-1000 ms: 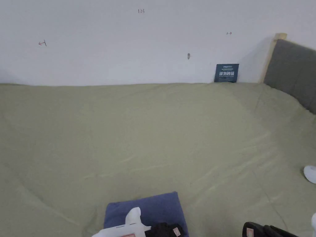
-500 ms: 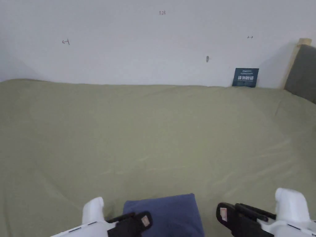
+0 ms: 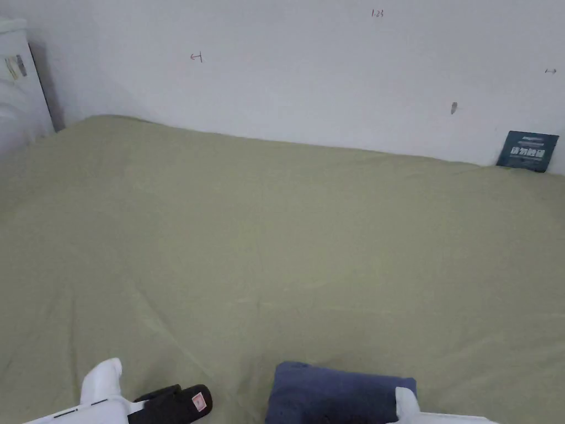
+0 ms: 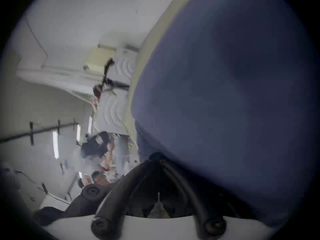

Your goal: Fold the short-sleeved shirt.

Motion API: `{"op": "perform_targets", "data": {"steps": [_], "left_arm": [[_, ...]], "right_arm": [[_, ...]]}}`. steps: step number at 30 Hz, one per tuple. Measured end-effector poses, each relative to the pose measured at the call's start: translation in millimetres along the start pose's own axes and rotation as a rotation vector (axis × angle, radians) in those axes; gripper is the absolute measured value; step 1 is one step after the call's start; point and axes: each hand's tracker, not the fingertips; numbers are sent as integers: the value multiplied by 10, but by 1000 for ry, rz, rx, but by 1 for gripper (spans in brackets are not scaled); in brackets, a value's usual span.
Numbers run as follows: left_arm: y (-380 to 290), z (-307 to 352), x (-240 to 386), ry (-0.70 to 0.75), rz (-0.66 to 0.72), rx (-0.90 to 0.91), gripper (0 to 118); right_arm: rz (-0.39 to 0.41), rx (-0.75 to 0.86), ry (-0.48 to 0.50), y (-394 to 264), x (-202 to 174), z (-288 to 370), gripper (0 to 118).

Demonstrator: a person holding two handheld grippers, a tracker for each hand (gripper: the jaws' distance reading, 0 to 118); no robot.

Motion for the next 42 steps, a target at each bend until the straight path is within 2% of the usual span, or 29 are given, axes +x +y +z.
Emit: {"op": "perform_targets", "data": {"steps": [3, 5, 7, 8, 9, 10, 11, 12, 13, 14, 16, 20, 22, 24, 25, 26, 27, 30, 39, 42], "left_arm": [[-36, -185, -53, -12, 30, -42, 0], [-58, -353, -79, -45, 59, -101, 0], [-89, -506, -58, -55, 48, -150, 0], [-106, -592, -46, -52, 33, -166, 10], [-117, -668, -41, -42, 34, -182, 25], [-146, -724, -50, -52, 52, -212, 48], [-171, -799, -54, -51, 60, -233, 81], [-203, -863, -54, -56, 61, -235, 100], [-244, -932, -67, -100, 76, -255, 111], [-289, -989, -77, -130, 96, -275, 114], [-345, -1135, -69, -236, 143, -294, 114], [-401, -1442, -26, -300, 238, -328, 113], [-374, -1454, -10, -275, 265, -309, 112], [-342, -1419, -47, -274, 294, -322, 107], [-325, -1389, -54, -243, 289, -330, 94], [-312, -1355, -61, -175, 254, -320, 53], [-310, -1340, -77, -110, 209, -299, 20], [-354, -1346, -102, -196, 287, -289, 21], [212, -854, -319, -127, 182, -286, 20], [656, -421, -594, -89, 188, -238, 21]], "right_arm": [[-6, 94, -68, 1, 100, 353, 2], [-35, 106, -60, 1, 194, 487, 2], [-18, 118, -70, -36, 173, 517, 2], [2, 112, -82, -41, 156, 513, 2], [1, 116, -81, -39, 152, 495, 2], [2, 117, -83, -35, 151, 487, 2], [5, 116, -87, -44, 122, 460, 2], [13, 114, -91, -45, 116, 460, 2], [23, 111, -95, -45, 106, 464, 2], [29, 111, -98, -49, 97, 465, 2], [40, 113, -104, -48, 94, 455, 2], [58, 120, -115, -67, 83, 444, 2], [55, 129, -112, -82, 84, 454, 2], [86, 142, -131, -104, 39, 454, 2], [118, 149, -150, -115, 6, 451, 2], [145, 165, -167, -131, -31, 449, 2], [170, 176, -191, -133, -50, 452, 2], [215, 188, -257, -168, -163, 414, 2], [252, 189, -259, -239, -342, 283, 2], [249, 238, -188, -256, -479, 252, 2]]}}
